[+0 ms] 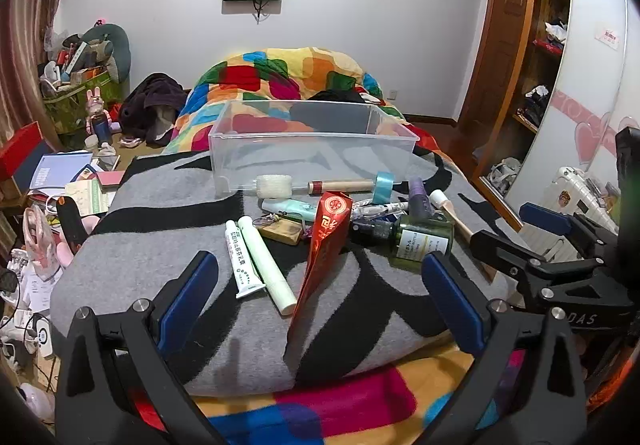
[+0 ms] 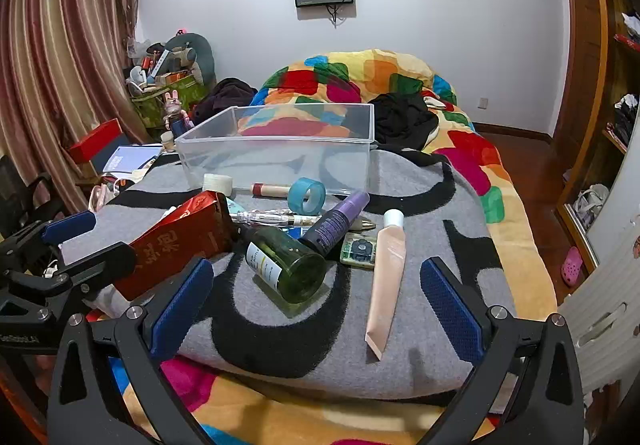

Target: Organize objects

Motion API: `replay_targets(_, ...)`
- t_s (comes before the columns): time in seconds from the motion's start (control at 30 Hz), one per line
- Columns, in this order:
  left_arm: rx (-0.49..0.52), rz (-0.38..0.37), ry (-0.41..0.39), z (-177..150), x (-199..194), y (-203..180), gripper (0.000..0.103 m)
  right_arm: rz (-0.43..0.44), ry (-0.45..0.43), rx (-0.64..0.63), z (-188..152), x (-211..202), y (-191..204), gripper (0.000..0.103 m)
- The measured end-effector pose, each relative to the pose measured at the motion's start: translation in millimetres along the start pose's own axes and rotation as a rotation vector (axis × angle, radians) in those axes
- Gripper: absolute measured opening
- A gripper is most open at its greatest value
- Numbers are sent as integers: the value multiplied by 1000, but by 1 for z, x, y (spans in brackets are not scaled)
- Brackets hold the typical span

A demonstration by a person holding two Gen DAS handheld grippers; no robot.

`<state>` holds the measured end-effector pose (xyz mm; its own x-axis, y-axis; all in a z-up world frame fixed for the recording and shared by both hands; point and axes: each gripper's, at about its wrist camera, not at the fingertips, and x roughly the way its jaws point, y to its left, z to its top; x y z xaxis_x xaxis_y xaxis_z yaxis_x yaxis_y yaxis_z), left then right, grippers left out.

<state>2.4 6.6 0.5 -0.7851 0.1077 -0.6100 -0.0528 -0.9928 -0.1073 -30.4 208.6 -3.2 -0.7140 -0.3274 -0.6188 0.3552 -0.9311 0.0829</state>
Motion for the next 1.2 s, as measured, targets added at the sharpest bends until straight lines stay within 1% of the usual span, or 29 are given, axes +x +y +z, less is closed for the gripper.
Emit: replay_targets(1.2,-25,-12,8,1,0,3,103,-3,8,-6,-3,0,3,103)
